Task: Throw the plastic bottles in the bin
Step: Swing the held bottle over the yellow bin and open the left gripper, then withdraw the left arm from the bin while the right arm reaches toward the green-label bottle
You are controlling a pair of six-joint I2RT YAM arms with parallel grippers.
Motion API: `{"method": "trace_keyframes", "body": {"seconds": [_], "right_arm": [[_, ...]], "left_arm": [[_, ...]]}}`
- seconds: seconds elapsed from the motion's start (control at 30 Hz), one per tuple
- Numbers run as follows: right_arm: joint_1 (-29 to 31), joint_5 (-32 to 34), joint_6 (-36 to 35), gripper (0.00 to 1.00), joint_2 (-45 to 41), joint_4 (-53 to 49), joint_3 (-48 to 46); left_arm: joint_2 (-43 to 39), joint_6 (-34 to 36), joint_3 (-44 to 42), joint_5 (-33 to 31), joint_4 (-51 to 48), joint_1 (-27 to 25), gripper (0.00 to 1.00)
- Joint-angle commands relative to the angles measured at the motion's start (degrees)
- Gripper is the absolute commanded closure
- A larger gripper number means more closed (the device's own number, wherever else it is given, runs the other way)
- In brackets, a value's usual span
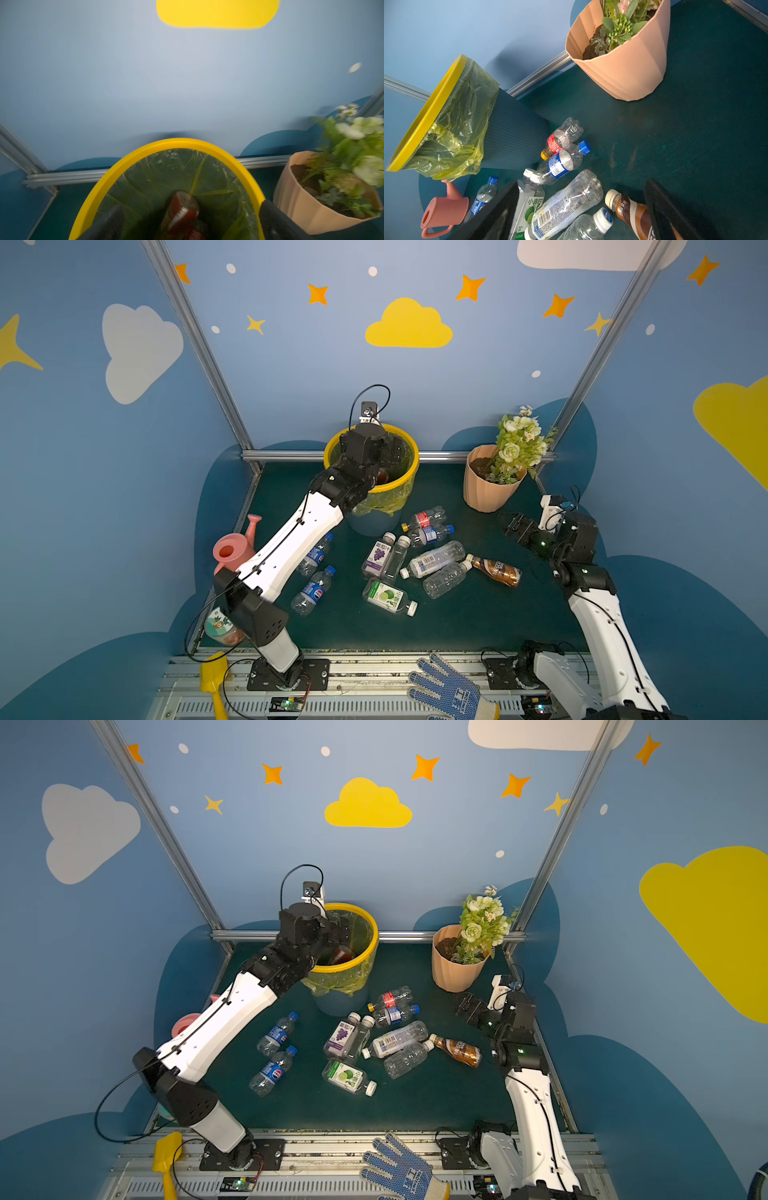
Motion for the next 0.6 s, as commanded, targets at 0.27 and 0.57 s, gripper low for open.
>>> {"method": "trace_keyframes", "body": {"seconds": [0.27, 0.57], "right_arm": [[6.36, -0.2, -5.76, 0.08, 1.61, 0.65, 2.27], [21.14, 1.75, -14.95, 0.09, 5.77, 0.1, 6.2]], "left_arm": [[-21.41, 0.01, -20.55, -10.06, 10.76, -1.22, 0.0], [-33.24, -11.59, -32.33, -12.77, 1.33, 7.07, 0.0]]}}
